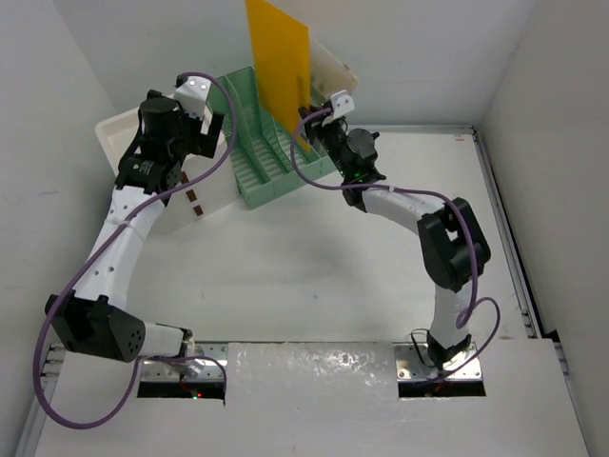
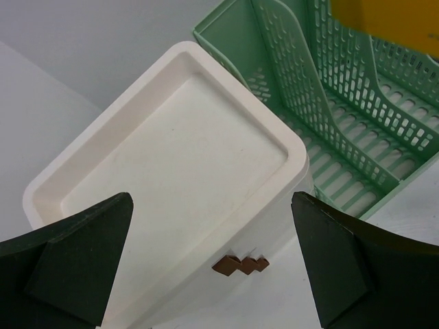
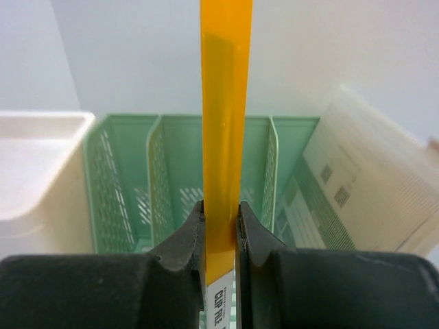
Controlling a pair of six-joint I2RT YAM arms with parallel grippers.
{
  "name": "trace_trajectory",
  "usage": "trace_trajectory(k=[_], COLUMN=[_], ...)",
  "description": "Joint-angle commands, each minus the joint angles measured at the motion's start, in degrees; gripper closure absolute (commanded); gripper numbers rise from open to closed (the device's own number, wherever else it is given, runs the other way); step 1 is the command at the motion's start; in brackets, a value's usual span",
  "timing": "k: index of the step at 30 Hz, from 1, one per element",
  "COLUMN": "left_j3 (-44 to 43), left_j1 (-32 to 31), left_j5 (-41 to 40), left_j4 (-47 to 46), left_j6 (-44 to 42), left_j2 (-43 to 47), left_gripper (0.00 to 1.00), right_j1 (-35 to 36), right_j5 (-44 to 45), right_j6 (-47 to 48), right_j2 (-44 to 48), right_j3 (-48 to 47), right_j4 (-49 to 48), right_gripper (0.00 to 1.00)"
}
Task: Organize the desk
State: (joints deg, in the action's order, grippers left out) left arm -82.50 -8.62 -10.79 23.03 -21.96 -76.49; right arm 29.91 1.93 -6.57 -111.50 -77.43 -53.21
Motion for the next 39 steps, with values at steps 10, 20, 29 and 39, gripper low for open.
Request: trace_trajectory(k=[10, 20, 29, 39], left_j3=[-2.6, -2.8, -3.5, -4.2], left_j1=[1.4, 1.9, 2.9, 3.1], left_j5=[1.6, -0.1, 0.8, 1.6], left_j4=[-3.6, -3.1, -2.8, -3.5], left_j6=[1.7, -0.5, -0.8, 0.2], left_j2=[-0.5, 0.2, -0.5, -2.1], left_gripper=[0.00, 0.00, 0.01, 0.00], right_j1=[0.1, -0.6, -0.6, -0.6], right_j5=[-2.4, -2.6, 1.8, -1.8], right_j6=[0.5, 2.3, 3.9, 2.4], right_j2=[10.9, -7.0, -12.2, -1.4], right_j3=[-0.5, -10.1, -4.3, -3.6], right_j4=[-9.0, -15.1, -23.9, -23.2], right_gripper=[1.00, 1.00, 1.00, 1.00])
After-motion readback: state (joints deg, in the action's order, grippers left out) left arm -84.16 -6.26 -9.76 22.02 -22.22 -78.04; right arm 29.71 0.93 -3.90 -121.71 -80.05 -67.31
